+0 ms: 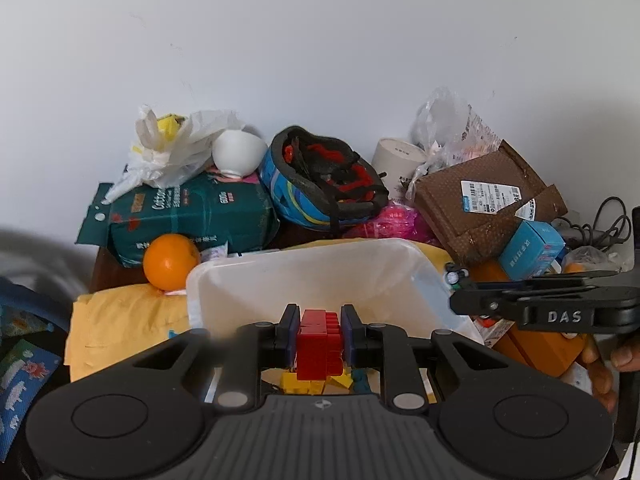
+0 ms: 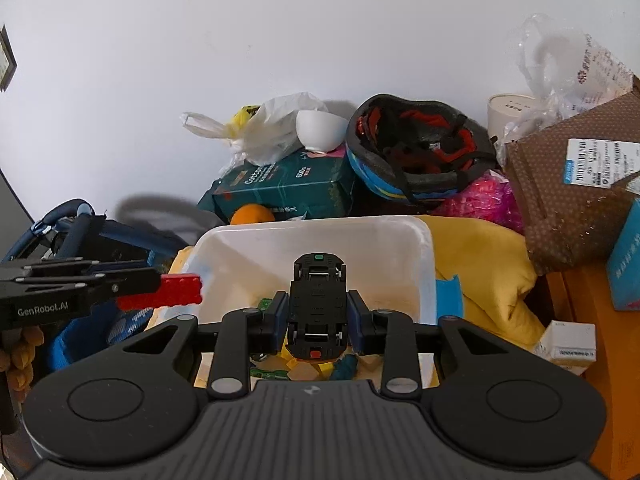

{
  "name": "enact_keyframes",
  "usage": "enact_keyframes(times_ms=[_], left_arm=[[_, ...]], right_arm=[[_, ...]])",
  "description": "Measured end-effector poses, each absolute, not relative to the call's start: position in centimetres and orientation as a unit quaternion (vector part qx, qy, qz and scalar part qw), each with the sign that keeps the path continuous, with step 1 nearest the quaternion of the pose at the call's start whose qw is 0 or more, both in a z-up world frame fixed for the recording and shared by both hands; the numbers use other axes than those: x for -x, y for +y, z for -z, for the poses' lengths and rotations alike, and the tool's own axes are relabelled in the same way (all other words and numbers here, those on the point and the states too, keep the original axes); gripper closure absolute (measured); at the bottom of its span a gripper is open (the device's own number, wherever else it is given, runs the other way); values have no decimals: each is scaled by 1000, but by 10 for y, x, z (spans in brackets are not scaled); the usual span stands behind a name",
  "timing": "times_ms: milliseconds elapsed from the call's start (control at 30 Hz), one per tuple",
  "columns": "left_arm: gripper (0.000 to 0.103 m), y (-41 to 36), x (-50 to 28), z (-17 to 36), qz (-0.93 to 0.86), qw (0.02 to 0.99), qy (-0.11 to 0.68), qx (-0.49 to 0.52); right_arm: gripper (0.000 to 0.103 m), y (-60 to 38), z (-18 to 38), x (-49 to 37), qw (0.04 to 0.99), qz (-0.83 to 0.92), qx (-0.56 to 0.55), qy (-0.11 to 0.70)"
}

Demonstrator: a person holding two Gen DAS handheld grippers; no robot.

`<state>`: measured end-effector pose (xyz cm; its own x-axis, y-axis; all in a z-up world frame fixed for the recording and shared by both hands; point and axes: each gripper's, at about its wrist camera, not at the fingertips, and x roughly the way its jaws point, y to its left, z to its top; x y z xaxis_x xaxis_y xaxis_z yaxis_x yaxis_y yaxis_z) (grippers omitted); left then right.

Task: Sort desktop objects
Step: 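Carry the black car and red brick over the bin and release them, then grasp a grey-green toy tank with the right tool while the left grasps the blue airplane disc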

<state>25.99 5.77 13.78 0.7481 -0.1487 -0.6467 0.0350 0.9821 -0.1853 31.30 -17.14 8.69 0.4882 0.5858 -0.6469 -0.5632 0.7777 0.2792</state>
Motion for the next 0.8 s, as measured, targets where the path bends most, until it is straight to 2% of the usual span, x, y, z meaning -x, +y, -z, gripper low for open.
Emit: enact_keyframes(times_ms=[33,67,133,167,333,467,633,800], left_arm=[[74,57,-264,-136,45,929,358,81],[59,57,-267,-134,37,928,363,75],[43,54,-267,-130,3,931,362,46],[43,54,-265,-128,-3,932,359,40],[43,53,-226,-111,21,938,341,62],[42,37,-171,-78,28,943,325,67],[42,8,-118,-14,36,928,361,88],[42,-18,-116,31,56,911,405,58]], right_arm=[[69,-169,-87,-316,862,-332,-15,384],[67,-166,-86,-319,859,-332,-15,388],[47,-161,-85,-324,860,-328,-11,391],[34,-159,-85,-324,865,-322,-7,384],[36,-164,-82,-311,868,-331,0,369],[36,-186,-63,-266,870,-347,21,349],[33,-214,9,-204,865,-326,80,372],[31,-226,73,-177,848,-290,91,433]])
